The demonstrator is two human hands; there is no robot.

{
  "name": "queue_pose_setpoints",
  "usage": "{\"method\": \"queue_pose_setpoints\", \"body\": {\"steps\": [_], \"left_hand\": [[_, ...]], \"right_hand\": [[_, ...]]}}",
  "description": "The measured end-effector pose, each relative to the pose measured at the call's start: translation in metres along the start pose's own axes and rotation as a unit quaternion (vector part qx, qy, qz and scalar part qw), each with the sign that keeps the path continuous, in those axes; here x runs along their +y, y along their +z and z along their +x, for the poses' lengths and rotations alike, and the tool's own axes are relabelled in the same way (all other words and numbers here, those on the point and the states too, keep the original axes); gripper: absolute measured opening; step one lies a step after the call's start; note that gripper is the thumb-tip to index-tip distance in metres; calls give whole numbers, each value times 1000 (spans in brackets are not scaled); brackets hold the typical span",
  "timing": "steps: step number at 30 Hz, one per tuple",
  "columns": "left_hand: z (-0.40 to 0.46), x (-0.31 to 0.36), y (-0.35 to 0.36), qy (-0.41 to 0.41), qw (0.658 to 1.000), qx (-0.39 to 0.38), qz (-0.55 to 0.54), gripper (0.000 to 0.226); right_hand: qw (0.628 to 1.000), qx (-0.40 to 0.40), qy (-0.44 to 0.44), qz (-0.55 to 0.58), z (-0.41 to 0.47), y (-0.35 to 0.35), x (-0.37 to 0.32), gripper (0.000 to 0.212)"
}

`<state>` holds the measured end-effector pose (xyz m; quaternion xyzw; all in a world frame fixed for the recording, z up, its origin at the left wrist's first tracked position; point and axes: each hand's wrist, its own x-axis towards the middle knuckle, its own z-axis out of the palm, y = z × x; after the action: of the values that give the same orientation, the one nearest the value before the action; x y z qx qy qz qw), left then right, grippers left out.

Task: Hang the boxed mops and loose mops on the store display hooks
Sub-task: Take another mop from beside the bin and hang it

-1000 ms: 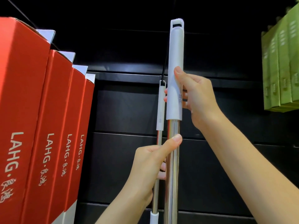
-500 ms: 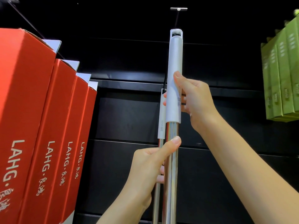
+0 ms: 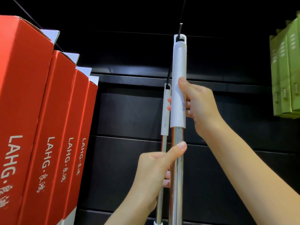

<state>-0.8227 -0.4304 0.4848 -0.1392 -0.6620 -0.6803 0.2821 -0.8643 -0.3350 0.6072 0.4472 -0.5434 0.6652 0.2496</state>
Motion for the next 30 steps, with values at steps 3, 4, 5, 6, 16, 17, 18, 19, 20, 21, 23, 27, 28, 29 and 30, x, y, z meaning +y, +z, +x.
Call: {"method": "queue_pose_setpoints", "body": {"steps": [3, 4, 5, 6, 16, 17, 18, 19, 20, 21, 23, 27, 28, 29, 30], "left_hand": [[3, -4, -2, 8, 1000, 4, 11, 69], [4, -5, -2, 9, 1000, 3, 14, 73], [6, -7, -3, 8, 1000, 2, 16, 76], [7, -9, -4, 6, 1000, 0, 18, 77], [30, -30, -9, -13, 999, 12, 33, 88], [33, -33, -10, -15, 999, 14, 36, 88], [36, -35, -11, -17, 999, 15, 37, 87], [39, -38, -11, -19, 999, 15, 38, 84], [42, -40, -12, -23, 999, 12, 38, 79], [45, -42, -12, -26, 999, 11, 40, 72], [52, -47, -13, -31, 998, 17, 46, 67], [64, -58, -11, -20, 997, 35, 61, 89], [67, -60, -10, -15, 997, 38, 65, 91], [70, -62, -10, -12, 997, 43, 68, 92], [73, -64, -10, -10, 996, 48, 71, 93]], "right_hand": [[1000, -6, -1, 3, 1, -1, 2, 27], [1000, -11, 2, 4, 2, -1, 3, 27], [1000, -17, 5, 3, 2, -2, 4, 27], [1000, -23, 9, 3, 3, -3, 5, 26], [998, -36, 47, -24, 10, -1, 30, 33], [998, -32, 47, -24, 11, 0, 33, 35], [998, -26, 47, -23, 12, 1, 37, 36], [998, -21, 47, -23, 13, 2, 41, 35], [998, -18, 46, -24, 14, 2, 44, 33], [998, -17, 48, -24, 15, 2, 48, 31], [998, -16, 54, -26, 19, 3, 54, 28], [997, -9, 66, -26, 28, 3, 67, 26], [997, -7, 69, -23, 30, 3, 70, 25], [997, -3, 72, -21, 32, 2, 73, 24], [997, 0, 77, -19, 34, 2, 76, 24]]}}
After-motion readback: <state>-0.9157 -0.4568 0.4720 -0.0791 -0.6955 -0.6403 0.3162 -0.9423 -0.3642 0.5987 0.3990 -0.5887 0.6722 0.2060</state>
